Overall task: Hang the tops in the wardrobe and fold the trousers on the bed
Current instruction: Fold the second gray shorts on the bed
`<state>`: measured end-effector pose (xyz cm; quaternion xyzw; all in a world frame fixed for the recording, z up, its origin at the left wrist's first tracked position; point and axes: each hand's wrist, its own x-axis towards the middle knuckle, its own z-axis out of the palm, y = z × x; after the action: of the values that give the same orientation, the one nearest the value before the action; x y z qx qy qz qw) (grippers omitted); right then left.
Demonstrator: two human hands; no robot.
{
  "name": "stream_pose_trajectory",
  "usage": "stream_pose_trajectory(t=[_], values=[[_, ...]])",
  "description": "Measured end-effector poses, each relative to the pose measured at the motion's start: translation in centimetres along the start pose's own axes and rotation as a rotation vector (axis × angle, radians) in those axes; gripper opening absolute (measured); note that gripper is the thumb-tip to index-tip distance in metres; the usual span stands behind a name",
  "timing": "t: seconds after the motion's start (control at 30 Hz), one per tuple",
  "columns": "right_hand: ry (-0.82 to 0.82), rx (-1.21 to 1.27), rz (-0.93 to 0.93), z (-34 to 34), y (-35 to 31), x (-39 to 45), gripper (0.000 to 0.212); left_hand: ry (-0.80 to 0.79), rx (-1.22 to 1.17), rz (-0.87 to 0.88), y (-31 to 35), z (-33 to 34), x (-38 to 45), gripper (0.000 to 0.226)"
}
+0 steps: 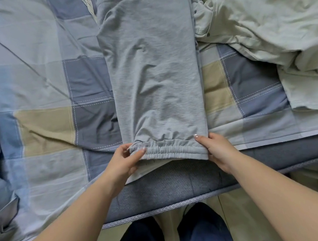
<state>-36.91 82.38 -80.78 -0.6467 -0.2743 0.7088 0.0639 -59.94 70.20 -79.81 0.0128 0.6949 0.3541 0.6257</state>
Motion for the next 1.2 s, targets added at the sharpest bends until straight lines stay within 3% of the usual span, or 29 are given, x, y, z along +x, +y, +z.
stream_pose_trajectory(t=[0.1,0.23,0.4,0.53,0.63,0.8,0.93,1.0,1.1,1.2], values=[[0.022,-0.001,-0.034,0.2,0.2,-0.1,0.018,0.158,0.105,-0.033,1.1,0.5,0.5,0.048],[0.089,0.007,-0.048,0.3,0.1,-0.4,0.018,0.285,0.097,0.022,2.1,0.8,0.2,0.039],[0.103,-0.080,0.047,-0.2,1.2,-2.6,0.022,0.264,0.162,-0.010,0.7,0.1,-1.9,0.038],[0.126,-0.025,0.172,-0.1,4.3,-5.7,0.015,0.216,0.280,-0.111,-1.7,-1.3,-4.3,0.051],[0.111,0.046,0.327,0.2,6.9,-8.6,0.017,0.200,0.225,-0.279,-3.1,-2.1,-7.3,0.034],[0.079,0.125,0.489,0.8,7.7,-14.3,0.019,0.142,0.128,-0.450,-3.3,-3.1,-13.2,0.026],[0.126,0.138,0.383,0.6,5.3,-16.9,0.031,0.088,0.114,-0.395,-1.6,-3.5,-15.4,0.007],[0.170,0.107,0.271,0.2,2.7,-16.3,0.040,0.102,0.106,-0.288,0.6,-3.3,-14.8,0.015],[0.141,0.117,0.184,0.5,-2.4,-14.2,0.023,0.052,0.074,-0.232,5.0,-2.7,-12.6,0.013],[0.083,0.376,0.153,1.2,-8.1,-11.1,0.020,0.049,-0.124,-0.230,9.9,-2.1,-9.1,0.024]])
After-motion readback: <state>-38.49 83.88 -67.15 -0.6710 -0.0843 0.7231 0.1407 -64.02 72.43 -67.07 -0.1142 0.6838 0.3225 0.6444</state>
